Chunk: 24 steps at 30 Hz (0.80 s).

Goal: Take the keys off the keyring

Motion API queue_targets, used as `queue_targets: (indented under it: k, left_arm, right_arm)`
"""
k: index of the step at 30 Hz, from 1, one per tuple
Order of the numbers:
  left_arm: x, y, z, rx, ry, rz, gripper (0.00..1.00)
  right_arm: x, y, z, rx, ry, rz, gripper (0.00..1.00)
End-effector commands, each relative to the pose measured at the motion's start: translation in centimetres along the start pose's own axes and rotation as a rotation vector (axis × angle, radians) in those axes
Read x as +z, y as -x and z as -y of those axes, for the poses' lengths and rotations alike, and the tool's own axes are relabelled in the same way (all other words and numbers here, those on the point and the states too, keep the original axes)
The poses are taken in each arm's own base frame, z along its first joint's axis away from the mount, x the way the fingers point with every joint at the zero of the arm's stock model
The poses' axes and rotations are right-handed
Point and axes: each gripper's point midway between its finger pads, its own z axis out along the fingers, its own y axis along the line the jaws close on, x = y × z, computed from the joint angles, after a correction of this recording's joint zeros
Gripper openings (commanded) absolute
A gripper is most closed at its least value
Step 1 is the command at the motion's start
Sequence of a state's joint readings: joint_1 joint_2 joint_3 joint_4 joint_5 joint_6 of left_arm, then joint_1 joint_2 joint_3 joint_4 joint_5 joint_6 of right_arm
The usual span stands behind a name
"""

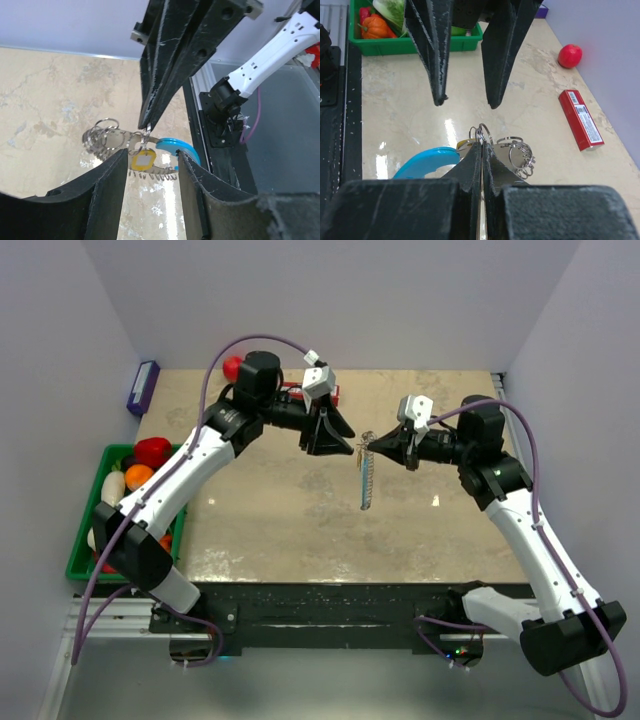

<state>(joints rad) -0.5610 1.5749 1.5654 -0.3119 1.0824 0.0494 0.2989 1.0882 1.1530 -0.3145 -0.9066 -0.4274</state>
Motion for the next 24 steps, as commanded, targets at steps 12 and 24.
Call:
queue_targets:
  k: [12, 24]
  left_arm:
    - [0.0, 1.4, 3.4, 0.042, -0.205, 0.048, 0.45]
    - [0.6, 0.2, 3.6, -0.041, -0.242, 0.047, 0.45]
  right_arm:
    - [-0.3, 2.3, 0.7, -0.061, -0.026, 0.052, 0.0]
    - [-0.4, 2.5, 0.7, -0.063, -0.025, 0.056, 0.0]
